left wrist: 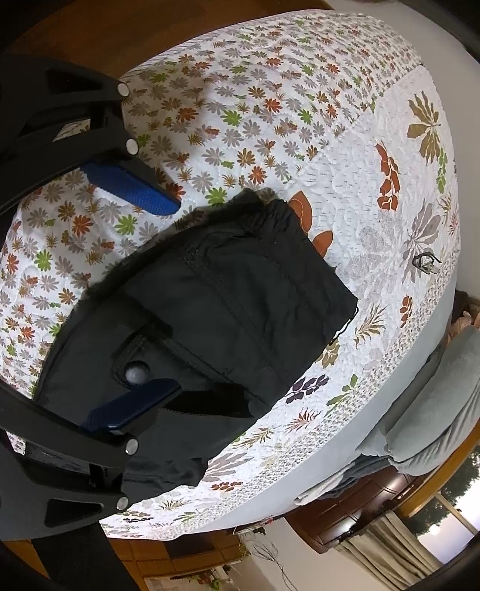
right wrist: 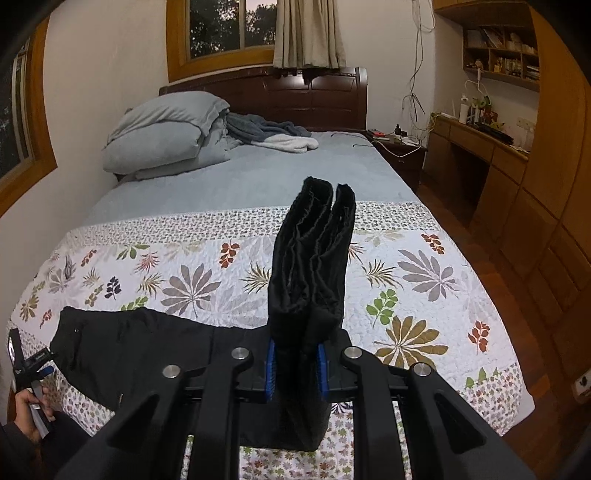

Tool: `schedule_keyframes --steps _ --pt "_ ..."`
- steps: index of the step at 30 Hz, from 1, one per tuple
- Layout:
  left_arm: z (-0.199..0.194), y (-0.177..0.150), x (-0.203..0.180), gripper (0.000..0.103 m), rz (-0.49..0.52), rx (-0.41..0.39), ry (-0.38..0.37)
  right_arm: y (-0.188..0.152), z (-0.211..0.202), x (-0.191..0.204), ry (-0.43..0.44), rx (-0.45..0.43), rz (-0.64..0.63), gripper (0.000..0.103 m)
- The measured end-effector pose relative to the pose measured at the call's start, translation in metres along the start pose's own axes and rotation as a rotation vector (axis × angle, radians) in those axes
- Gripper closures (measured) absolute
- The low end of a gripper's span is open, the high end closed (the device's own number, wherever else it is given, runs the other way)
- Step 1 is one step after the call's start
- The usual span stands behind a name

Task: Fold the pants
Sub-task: 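Hold the pant leg raised with the right gripper above the quilt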

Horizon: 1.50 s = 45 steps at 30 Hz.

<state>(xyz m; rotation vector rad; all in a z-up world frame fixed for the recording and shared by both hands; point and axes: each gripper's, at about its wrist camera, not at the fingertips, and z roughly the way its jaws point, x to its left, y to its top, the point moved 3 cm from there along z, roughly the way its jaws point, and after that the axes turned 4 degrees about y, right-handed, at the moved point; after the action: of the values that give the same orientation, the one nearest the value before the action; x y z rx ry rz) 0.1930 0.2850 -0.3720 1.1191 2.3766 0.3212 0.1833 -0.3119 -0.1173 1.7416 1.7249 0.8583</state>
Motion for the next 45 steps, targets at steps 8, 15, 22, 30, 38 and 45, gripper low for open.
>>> schedule_keyframes --steps 8,15,22,30,38,45 --pt "-0.003 0.001 0.005 0.013 -0.021 -0.010 -0.036 -0.003 0.008 0.030 -0.017 0.034 -0.041 0.086" --pt "-0.007 0.002 0.011 0.013 -0.044 -0.018 -0.066 -0.006 0.017 0.060 -0.017 0.064 -0.083 0.086" --pt "-0.009 0.003 0.016 0.013 -0.062 -0.021 -0.085 -0.012 0.025 0.080 -0.013 0.088 -0.115 0.086" --pt "-0.011 0.003 0.021 0.013 -0.070 -0.025 -0.094 -0.022 0.034 0.098 -0.012 0.113 -0.148 0.086" --pt "-0.012 0.005 0.023 0.013 -0.078 -0.026 -0.105 -0.033 0.045 0.115 -0.008 0.141 -0.184 0.086" --pt "-0.011 0.006 0.027 0.013 -0.086 -0.026 -0.110 -0.043 0.060 0.139 -0.009 0.164 -0.227 0.086"
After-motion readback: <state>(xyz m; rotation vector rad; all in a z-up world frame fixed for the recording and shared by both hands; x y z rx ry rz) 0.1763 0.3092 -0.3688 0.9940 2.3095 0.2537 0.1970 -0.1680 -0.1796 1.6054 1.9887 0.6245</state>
